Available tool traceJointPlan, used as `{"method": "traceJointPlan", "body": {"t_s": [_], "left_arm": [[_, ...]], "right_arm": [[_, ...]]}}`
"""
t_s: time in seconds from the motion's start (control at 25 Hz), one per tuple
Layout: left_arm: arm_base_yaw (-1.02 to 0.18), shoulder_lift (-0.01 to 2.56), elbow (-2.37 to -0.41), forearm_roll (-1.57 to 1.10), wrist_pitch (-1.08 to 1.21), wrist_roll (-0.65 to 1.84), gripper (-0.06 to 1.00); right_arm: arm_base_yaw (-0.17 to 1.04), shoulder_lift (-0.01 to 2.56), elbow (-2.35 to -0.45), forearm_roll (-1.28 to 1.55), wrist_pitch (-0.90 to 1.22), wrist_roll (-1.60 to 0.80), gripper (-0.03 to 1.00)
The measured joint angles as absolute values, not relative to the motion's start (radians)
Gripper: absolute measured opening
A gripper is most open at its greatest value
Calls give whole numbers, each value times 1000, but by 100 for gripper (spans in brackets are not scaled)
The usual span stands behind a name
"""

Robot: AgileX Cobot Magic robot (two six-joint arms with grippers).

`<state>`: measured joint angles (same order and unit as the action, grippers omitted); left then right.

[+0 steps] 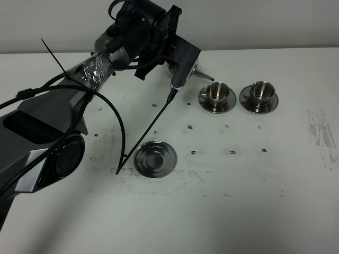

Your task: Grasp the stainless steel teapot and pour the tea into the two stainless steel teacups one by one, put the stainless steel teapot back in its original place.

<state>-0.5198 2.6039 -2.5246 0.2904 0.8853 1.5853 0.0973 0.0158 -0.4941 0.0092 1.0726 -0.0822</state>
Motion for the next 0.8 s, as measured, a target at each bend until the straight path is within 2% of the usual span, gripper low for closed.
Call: {"method": "traceJointPlan", "body": {"t_s": [0.8], "left_arm": [[-529, 2604, -2525, 291, 824, 1644, 18]], "right_arm": [[97, 16, -494, 9, 1073, -82, 23]]}}
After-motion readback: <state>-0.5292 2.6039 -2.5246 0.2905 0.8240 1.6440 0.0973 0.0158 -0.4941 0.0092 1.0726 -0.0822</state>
